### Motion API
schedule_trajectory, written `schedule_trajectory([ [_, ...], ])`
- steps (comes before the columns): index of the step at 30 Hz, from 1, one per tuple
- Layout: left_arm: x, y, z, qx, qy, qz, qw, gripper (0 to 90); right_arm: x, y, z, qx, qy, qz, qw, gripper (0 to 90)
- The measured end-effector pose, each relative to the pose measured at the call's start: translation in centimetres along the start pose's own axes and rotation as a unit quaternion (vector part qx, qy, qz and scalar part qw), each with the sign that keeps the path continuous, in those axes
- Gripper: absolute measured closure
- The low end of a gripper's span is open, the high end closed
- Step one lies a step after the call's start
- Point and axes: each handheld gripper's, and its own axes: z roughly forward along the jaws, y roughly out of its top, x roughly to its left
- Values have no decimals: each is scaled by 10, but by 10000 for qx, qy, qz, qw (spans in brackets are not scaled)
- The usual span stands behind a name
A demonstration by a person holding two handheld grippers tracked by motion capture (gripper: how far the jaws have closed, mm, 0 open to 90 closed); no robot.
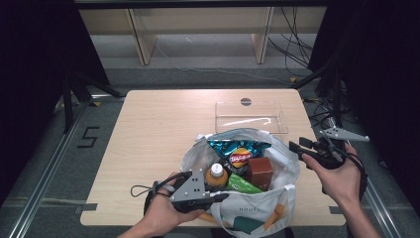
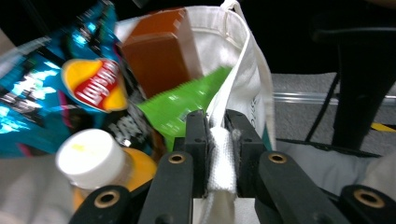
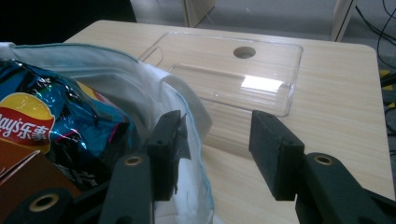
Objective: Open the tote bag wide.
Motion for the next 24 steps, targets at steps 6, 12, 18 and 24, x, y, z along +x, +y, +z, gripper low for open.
schedule_trajectory([
  [6,0,-13,13,204,-74,-141,9997,797,-3,-7,9,336,-15,79,9994,547],
  [12,2,-31,25,487,-149,-340,9981,799,-3,-15,15,705,138,177,9973,632],
  [18,4,-43,31,693,-226,-491,9961,801,-3,-18,16,908,220,-101,9956,761],
  [24,2,-49,32,793,-261,-557,9949,801,-4,-23,15,1324,191,-134,9909,827],
])
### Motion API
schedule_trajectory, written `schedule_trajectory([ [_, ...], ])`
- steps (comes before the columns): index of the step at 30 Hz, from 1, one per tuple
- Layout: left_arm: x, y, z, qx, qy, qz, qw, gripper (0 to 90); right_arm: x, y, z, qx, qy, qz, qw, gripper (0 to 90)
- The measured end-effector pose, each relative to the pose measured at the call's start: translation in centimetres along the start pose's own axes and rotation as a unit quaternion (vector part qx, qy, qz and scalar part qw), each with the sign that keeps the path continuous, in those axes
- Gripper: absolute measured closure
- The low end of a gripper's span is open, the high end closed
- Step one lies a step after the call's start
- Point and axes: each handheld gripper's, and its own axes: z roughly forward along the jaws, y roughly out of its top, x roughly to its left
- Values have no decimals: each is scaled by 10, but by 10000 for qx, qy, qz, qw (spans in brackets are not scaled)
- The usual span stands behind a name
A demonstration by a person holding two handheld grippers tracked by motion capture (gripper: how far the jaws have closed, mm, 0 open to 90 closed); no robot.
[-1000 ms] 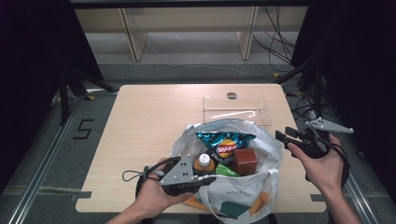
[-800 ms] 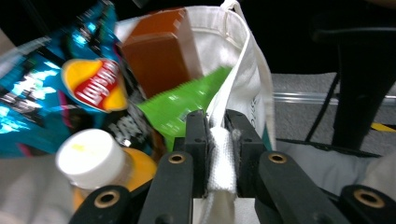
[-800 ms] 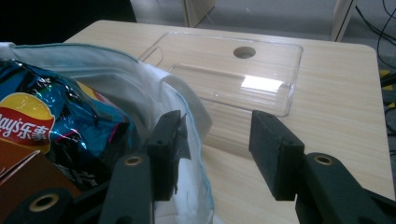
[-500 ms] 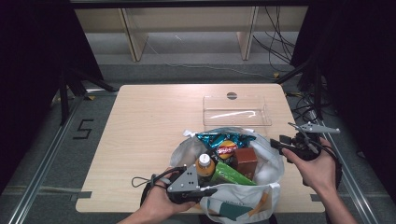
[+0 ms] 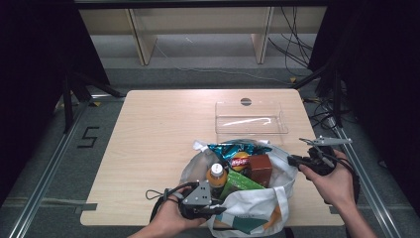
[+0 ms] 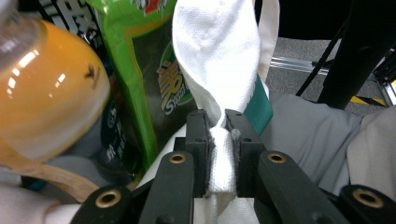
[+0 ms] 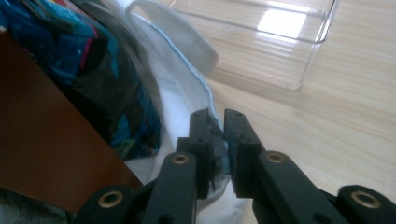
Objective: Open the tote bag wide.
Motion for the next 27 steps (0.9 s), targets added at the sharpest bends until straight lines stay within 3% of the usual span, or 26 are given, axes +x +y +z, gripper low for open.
schedule_trajectory([
  [2,0,-1,0,-1,-20,-74,10000,800,0,-1,1,180,51,-44,9998,817],
  [4,0,2,-3,-137,35,-6,9999,780,1,-1,2,30,-51,-202,9998,777],
  [5,0,6,-7,-182,7,-31,9998,741,3,-1,-1,59,-68,-81,9999,760],
  [7,1,11,-13,-445,69,-63,9990,646,5,1,-7,-237,-34,-119,9996,703],
  [10,3,19,-31,-791,227,-193,9964,585,7,5,-19,-521,-123,-172,9984,661],
  [11,6,21,-37,-987,259,-129,9947,565,11,5,-22,-585,-126,-11,9982,652],
  [12,6,22,-45,-1136,335,-243,9927,563,9,6,-26,-637,-183,-155,9977,647],
  [13,8,24,-52,-1352,419,-280,9895,558,13,5,-29,-741,-152,-1,9971,635],
  [14,10,26,-61,-1578,555,-341,9853,551,11,4,-32,-782,-190,-137,9967,623],
  [15,13,27,-71,-1755,762,-431,9806,547,14,2,-36,-754,-160,14,9970,615],
  [17,21,27,-88,-2090,1283,-631,9674,535,15,-2,-43,-816,-134,-144,9965,610],
  [19,33,22,-102,-2182,1909,-861,9532,520,17,-7,-47,-715,-78,-157,9973,602],
  [20,38,20,-105,-2215,2068,-977,9479,513,22,-11,-49,-652,-53,67,9978,600],
  [21,48,15,-109,-2197,2261,-1156,9419,499,21,-12,-50,-582,-32,20,9983,599],
  [22,52,13,-110,-2097,2332,-1261,9411,478,18,-14,-48,-569,-39,-110,9983,597],
  [23,60,8,-109,-2009,2334,-1388,9412,475,18,-16,-49,-484,-18,-19,9988,593],
  [25,67,2,-103,-1778,2254,-1522,9457,457,16,-17,-48,-449,-101,14,9989,585],
  [26,69,-1,-100,-1719,2203,-1577,9471,452,17,-18,-48,-397,-105,157,9990,578],
  [27,70,-2,-97,-1688,2129,-1610,9488,451,13,-18,-47,-406,-112,71,9991,574],
])
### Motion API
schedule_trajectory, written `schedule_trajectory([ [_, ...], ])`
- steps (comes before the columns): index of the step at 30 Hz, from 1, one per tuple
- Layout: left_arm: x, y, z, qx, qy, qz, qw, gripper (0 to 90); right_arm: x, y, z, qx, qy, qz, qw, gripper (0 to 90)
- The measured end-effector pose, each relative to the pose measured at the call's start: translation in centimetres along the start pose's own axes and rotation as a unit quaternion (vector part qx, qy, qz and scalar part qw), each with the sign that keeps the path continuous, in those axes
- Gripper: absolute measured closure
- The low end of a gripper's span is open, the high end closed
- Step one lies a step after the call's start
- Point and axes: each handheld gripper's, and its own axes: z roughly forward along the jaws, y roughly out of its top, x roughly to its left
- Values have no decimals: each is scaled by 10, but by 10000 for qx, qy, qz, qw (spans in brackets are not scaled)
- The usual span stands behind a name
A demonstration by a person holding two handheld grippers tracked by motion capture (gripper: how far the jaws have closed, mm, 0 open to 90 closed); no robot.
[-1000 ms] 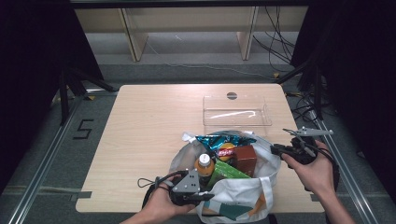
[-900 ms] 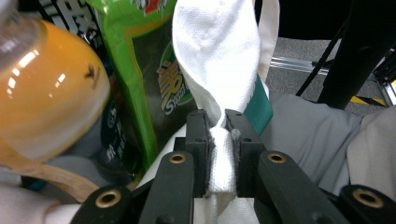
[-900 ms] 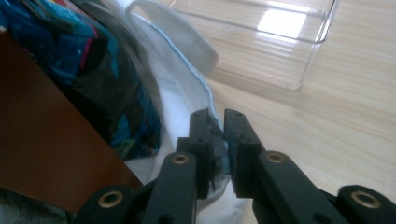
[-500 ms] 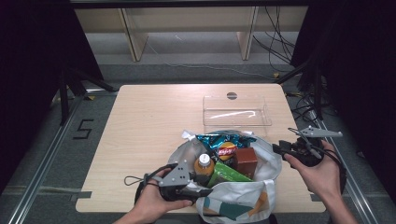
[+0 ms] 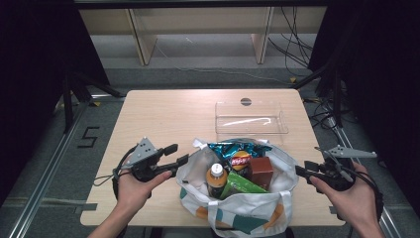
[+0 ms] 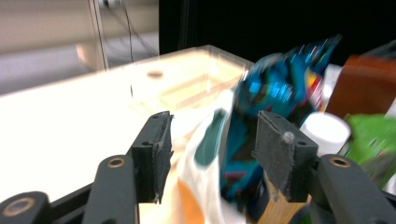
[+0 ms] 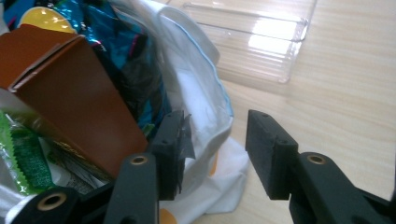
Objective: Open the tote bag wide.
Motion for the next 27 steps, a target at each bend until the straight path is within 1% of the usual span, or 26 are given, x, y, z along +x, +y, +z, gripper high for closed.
schedule_trajectory([
  [1,0,-3,3,111,-101,-59,9999,448,3,0,0,87,24,222,9997,575],
  [2,-1,-4,4,141,-188,-88,9997,448,2,-2,2,129,78,302,9994,575],
  [3,-1,-6,6,235,-256,-65,9994,449,0,-3,5,159,180,185,9995,584],
  [4,-1,-7,8,427,-272,1,9987,449,0,-5,6,259,208,280,9991,600],
  [5,0,-10,11,614,-224,60,9978,458,4,-6,7,422,339,576,9969,635],
  [6,2,-12,13,754,-201,176,9968,494,4,-8,9,616,305,565,9960,705],
  [7,2,-15,17,917,-184,303,9952,543,3,-9,11,687,352,475,9959,740],
  [8,3,-18,20,1038,-174,417,9936,588,4,-12,16,557,343,432,9969,772],
  [9,2,-21,23,1149,-207,448,9921,649,4,-13,16,686,461,436,9956,803],
  [10,1,-23,25,1277,-250,436,9905,713,5,-13,13,979,664,496,9917,826],
  [11,0,-25,28,1372,-247,477,9891,780,10,-17,16,828,450,547,9940,854],
  [12,1,-27,29,1517,-211,611,9863,822,9,-17,15,1010,625,482,9918,867],
  [13,-1,-30,31,1550,-202,505,9864,851,11,-20,17,994,530,447,9926,875],
  [14,1,-32,32,1600,-206,612,9850,860,11,-21,18,1110,476,381,9920,878],
  [15,2,-33,32,1685,-199,653,9833,863,10,-23,21,1140,465,287,9920,882],
  [16,3,-35,33,1716,-184,634,9829,865,10,-24,21,1217,468,294,9910,882],
  [17,4,-36,33,1750,-155,617,9825,865,7,-27,26,1236,449,190,9911,883],
  [18,5,-38,34,1750,-170,556,9828,865,10,-28,27,1367,436,380,9889,883],
  [19,7,-38,35,1772,-165,580,9823,866,7,-29,30,1515,450,234,9872,883],
  [20,7,-39,36,1801,-159,571,9819,865,5,-31,34,1546,486,120,9867,883],
  [21,8,-40,38,1834,-149,591,9812,865,7,-32,37,1689,490,114,9843,883],
  [22,8,-42,40,1872,-142,593,9804,865,10,-36,41,1690,479,167,9843,881],
  [23,8,-44,42,1905,-145,666,9793,864,13,-36,44,1832,464,241,9817,880],
  [24,8,-46,44,1952,-134,623,9787,864,14,-38,47,1853,460,155,9815,879],
  [26,9,-49,46,2023,-80,650,9771,864,15,-41,52,1912,406,-67,9807,879],
  [27,10,-50,47,2031,-9,646,9770,864,16,-42,55,1930,360,-84,9805,877],
])
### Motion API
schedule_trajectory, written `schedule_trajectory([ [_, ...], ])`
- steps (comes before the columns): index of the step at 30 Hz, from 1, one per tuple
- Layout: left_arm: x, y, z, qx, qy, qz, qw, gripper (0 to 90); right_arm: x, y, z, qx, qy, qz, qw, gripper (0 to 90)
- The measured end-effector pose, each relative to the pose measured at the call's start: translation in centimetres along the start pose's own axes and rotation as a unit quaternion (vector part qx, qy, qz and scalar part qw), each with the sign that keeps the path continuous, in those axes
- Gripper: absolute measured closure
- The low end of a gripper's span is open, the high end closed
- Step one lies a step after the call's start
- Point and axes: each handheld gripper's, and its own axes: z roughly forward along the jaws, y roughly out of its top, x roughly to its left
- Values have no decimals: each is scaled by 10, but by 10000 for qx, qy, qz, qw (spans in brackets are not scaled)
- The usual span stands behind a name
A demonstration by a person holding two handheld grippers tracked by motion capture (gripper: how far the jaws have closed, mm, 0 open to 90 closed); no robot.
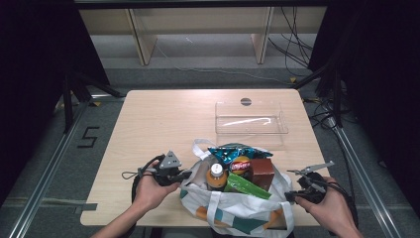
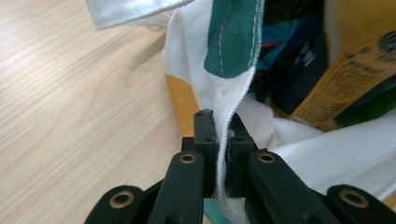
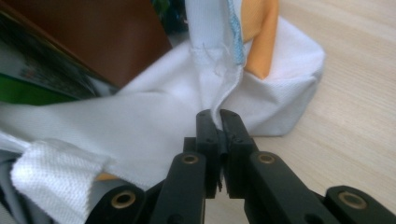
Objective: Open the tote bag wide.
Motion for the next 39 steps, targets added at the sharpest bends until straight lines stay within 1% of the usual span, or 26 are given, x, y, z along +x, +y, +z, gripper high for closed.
schedule_trajectory([
  [1,2,-1,0,31,24,-13,10000,863,-1,0,3,-26,-67,-120,9999,877],
  [2,4,-1,0,21,33,-33,10000,863,-1,-1,5,17,-94,-58,9999,877],
  [3,5,0,-1,65,48,61,9999,863,2,-1,6,24,-35,103,9999,876],
  [4,4,-1,0,37,51,48,10000,863,3,-1,6,59,-35,113,9999,874],
  [5,4,-1,-1,24,69,55,10000,862,1,-1,7,36,-74,-26,10000,871],
  [8,2,1,-5,-137,110,-105,9998,819,-2,0,2,-4,-54,-76,10000,808],
  [9,3,3,-8,-250,136,-67,9996,788,-1,0,-1,-41,-39,127,9999,777],
  [10,3,4,-11,-364,166,-135,9991,760,-5,1,-6,-188,-75,-71,9998,728],
  [12,4,10,-18,-606,144,-103,9980,709,-9,4,-15,-650,-97,-135,9977,705],
  [13,3,13,-20,-776,90,-44,9969,693,-9,7,-21,-751,-52,-89,9971,690],
  [15,2,21,-24,-966,43,-22,9953,642,-7,12,-31,-1092,-119,-66,9939,665],
  [17,2,29,-26,-1150,0,153,9932,597,-8,23,-42,-1442,-122,-404,9887,652],
  [18,2,33,-27,-1198,-3,206,9926,581,-7,27,-47,-1336,-84,-396,9902,646],
  [19,2,37,-27,-1231,-22,267,9920,575,-8,31,-48,-1414,-2,-460,9889,640],
  [20,3,40,-25,-1273,-59,305,9914,570,-9,35,-46,-1644,-16,-623,9844,642],
  [21,4,43,-24,-1294,-106,342,9909,567,-9,38,-46,-1593,-2,-665,9850,645],
  [23,5,48,-21,-1261,-163,418,9910,570,-8,44,-42,-1738,-26,-740,9820,649],
  [27,4,52,-10,-1170,-262,753,9899,598,-6,52,-32,-1641,123,-768,9834,656],
  [28,5,53,-8,-1144,-254,848,9895,611,-8,53,-26,-1730,94,-885,9809,657],
  [30,4,55,-4,-1106,-256,916,9893,626,-7,55,-24,-1555,168,-780,9846,661],
  [32,4,56,0,-1093,-249,989,9888,666,-9,57,-20,-1595,212,-793,9838,702],
  [33,4,57,0,-1034,-245,1082,9884,696,-11,58,-19,-1568,241,-820,9839,758],
  [34,3,57,2,-985,-252,1062,9891,725,-12,58,-18,-1512,235,-853,9845,805],
  [35,3,58,3,-995,-267,1116,9884,760,-12,60,-17,-1514,186,-793,9851,855],
  [36,2,58,5,-969,-269,1075,9891,780,-12,60,-16,-1558,185,-852,9839,878],
  [39,3,57,9,-885,-330,975,9907,791,-12,63,-12,-1473,188,-857,9852,891],
])
